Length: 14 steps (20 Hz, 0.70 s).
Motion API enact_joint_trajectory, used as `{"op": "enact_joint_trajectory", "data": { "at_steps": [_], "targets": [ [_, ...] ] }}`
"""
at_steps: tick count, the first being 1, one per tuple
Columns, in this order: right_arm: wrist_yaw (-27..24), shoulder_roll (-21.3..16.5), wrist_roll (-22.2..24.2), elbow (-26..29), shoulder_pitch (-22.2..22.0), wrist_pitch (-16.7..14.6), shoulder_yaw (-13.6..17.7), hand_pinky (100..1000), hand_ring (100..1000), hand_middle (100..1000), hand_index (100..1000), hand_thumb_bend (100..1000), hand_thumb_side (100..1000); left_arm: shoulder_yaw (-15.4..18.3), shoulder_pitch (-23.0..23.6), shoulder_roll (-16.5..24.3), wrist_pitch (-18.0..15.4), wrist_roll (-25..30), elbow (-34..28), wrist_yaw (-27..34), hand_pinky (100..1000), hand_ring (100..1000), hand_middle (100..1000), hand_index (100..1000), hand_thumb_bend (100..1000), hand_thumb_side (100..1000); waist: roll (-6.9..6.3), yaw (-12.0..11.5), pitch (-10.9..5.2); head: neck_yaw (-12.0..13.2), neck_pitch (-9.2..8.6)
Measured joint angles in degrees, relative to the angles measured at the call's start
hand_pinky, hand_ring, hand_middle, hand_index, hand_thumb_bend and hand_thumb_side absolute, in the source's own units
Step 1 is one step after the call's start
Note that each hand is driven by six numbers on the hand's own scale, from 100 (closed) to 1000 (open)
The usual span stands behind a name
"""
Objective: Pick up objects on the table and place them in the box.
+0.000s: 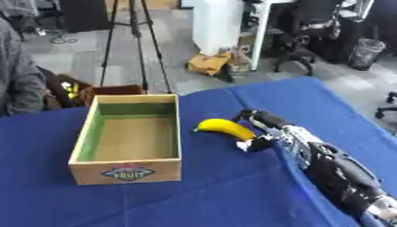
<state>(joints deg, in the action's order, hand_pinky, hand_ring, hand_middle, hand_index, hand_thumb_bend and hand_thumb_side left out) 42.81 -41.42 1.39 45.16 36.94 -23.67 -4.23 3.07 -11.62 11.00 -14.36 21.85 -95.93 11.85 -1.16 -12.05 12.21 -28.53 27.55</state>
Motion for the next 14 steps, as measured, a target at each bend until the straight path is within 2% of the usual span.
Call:
{"op": "enact_joint_trajectory", "data": {
  "at_steps": [5,6,11,12,14],
  "targets": [
    [0.0,0.0,0.1,0.0,0.2,-0.1,0.0,791,986,817,861,224,491,0.0,0.0,0.0,0.0,0.0,0.0,0.0,723,594,440,616,207,970,0.0,0.0,0.01,0.0,0.0],
    [0.0,0.1,0.1,0.0,0.2,-0.1,0.0,748,884,692,757,126,466,0.0,0.0,0.0,0.0,0.0,0.0,0.0,723,595,439,616,207,971,0.0,0.0,0.01,0.0,0.0],
    [0.0,0.3,0.2,0.0,0.3,-0.2,0.0,748,884,692,757,126,466,0.0,0.0,0.0,0.0,0.0,0.0,-0.1,723,595,439,616,207,971,0.07,0.1,0.14,0.0,0.0],
    [0.0,0.3,0.3,0.0,0.3,-0.2,0.0,730,830,618,662,100,441,0.0,0.0,0.0,0.0,0.0,0.0,-0.1,723,596,439,616,207,971,0.07,0.1,0.14,0.0,0.0],
    [-0.1,0.4,0.1,0.0,0.4,0.0,0.0,724,816,601,642,100,454,0.0,0.0,0.0,0.0,0.0,0.0,-0.2,723,596,439,616,207,972,0.07,0.2,0.14,0.0,-0.01]
  ]
}}
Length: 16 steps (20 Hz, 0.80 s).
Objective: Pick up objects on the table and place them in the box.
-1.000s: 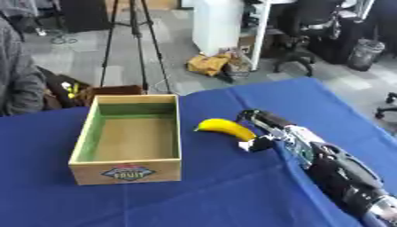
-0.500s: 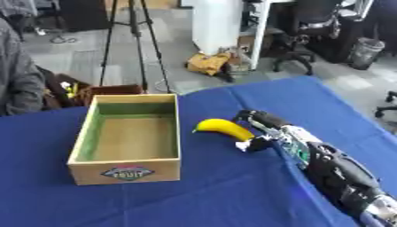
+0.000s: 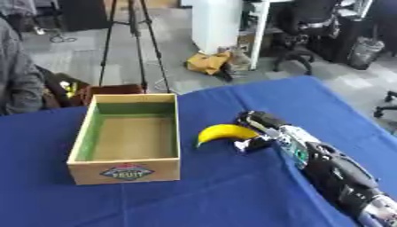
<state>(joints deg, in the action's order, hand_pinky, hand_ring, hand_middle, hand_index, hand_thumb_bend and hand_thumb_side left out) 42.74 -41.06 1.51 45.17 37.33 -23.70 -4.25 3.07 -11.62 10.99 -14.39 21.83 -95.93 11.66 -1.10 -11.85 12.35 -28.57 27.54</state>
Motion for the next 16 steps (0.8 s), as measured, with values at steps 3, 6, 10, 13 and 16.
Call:
{"op": "enact_joint_trajectory", "data": {
  "at_steps": [3,6,10,13,16],
  "targets": [
    [-0.6,0.0,-0.5,0.0,0.0,0.5,0.0,721,810,592,631,100,457,0.0,0.0,0.0,0.0,0.0,0.0,-0.1,723,596,439,616,207,972,-0.04,0.2,0.0,0.0,0.0],
    [-1.4,0.1,-0.8,0.0,0.0,0.8,0.0,718,805,587,622,100,458,0.0,0.0,0.0,0.0,0.0,0.0,-0.1,723,596,438,616,207,971,-0.04,0.4,0.0,0.0,0.0],
    [-2.6,0.1,-0.8,0.7,0.0,0.9,-0.1,717,803,586,615,100,457,0.0,0.0,0.0,0.0,0.0,0.0,-0.1,723,597,438,617,208,971,-0.01,0.6,0.0,0.0,-0.01],
    [-3.7,0.0,-0.6,1.9,0.0,1.1,-0.4,717,804,588,614,100,458,0.0,0.0,0.0,0.0,0.0,0.0,-0.1,723,596,438,617,209,971,0.12,0.9,0.0,0.0,-0.01],
    [-5.0,0.0,-0.1,3.4,0.1,1.1,-0.4,717,802,588,613,100,454,0.0,0.0,0.0,0.0,0.0,0.0,-0.1,723,597,438,617,211,970,0.25,1.1,0.0,0.0,-0.2]
  ]
}}
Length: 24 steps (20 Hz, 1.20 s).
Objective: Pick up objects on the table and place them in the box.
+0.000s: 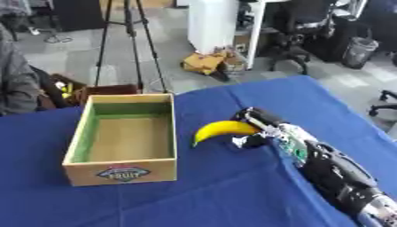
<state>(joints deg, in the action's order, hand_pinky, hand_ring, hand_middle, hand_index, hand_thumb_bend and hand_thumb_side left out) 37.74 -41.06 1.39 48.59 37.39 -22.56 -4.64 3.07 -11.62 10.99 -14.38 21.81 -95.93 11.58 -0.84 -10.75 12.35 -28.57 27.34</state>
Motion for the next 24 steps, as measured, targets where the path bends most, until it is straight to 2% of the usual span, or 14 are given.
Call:
{"op": "enact_joint_trajectory", "data": {
  "at_steps": [12,24],
  "targets": [
    [-5.7,-0.6,1.9,3.0,0.7,1.6,0.0,719,809,593,602,100,471,0.0,-0.3,0.0,0.5,-0.4,0.0,0.0,722,598,437,617,217,965,1.3,1.0,-0.43,0.3,-0.52],
    [-15.9,-2.1,4.2,8.2,2.8,4.3,0.0,717,806,593,582,100,489,0.0,-0.5,0.0,1.1,-0.7,0.0,0.0,721,598,436,617,220,960,2.39,1.3,-1.15,0.8,-0.81]
  ]
}}
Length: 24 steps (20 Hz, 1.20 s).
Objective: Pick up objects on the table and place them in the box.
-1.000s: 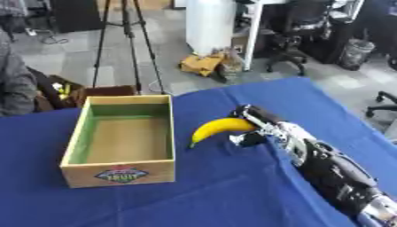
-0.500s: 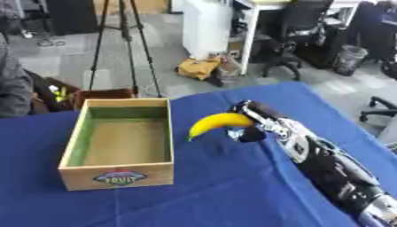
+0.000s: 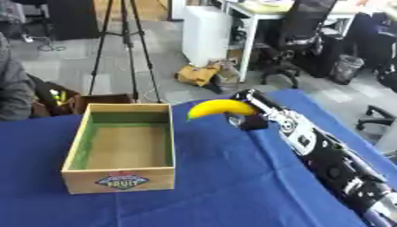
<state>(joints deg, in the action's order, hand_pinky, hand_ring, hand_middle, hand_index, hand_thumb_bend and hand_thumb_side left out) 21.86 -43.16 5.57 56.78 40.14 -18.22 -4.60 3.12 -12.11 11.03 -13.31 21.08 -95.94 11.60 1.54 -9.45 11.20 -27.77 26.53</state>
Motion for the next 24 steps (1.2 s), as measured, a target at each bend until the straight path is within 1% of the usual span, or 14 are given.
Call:
{"op": "enact_joint_trajectory", "data": {
  "at_steps": [4,8,14,22,24],
  "targets": [
    [-1.6,0.2,2.0,2.2,2.5,0.3,-1.4,717,803,593,587,100,480,0.0,0.0,0.0,0.2,0.0,0.0,0.0,721,599,436,617,220,958,-0.01,-0.5,-0.28,0.0,0.0],
    [-1.4,1.9,3.9,3.0,4.9,-0.1,-3.0,717,801,593,591,100,472,0.0,-0.2,0.0,0.3,0.2,0.0,0.3,721,599,436,617,221,959,-0.02,-1.2,-0.3,-0.1,0.0],
    [1.9,5.3,5.8,2.7,6.9,-1.7,-5.0,716,804,595,598,100,469,-0.5,-1.0,-0.3,0.7,0.9,0.0,0.7,720,599,435,616,224,960,0.09,-3.2,-0.3,-0.4,0.0],
    [7.4,9.4,7.1,0.6,8.1,-4.6,-7.0,718,819,605,610,100,474,-1.8,-2.2,-1.3,1.3,2.1,0.0,1.4,718,600,435,616,226,960,0.29,-5.7,0.13,-1.3,0.0],
    [8.5,10.2,7.2,0.2,8.3,-5.3,-7.3,718,819,605,610,100,474,-2.1,-2.4,-1.5,1.5,2.3,0.0,1.5,718,600,435,616,226,960,0.28,-6.0,0.16,-1.4,0.0]
  ]
}}
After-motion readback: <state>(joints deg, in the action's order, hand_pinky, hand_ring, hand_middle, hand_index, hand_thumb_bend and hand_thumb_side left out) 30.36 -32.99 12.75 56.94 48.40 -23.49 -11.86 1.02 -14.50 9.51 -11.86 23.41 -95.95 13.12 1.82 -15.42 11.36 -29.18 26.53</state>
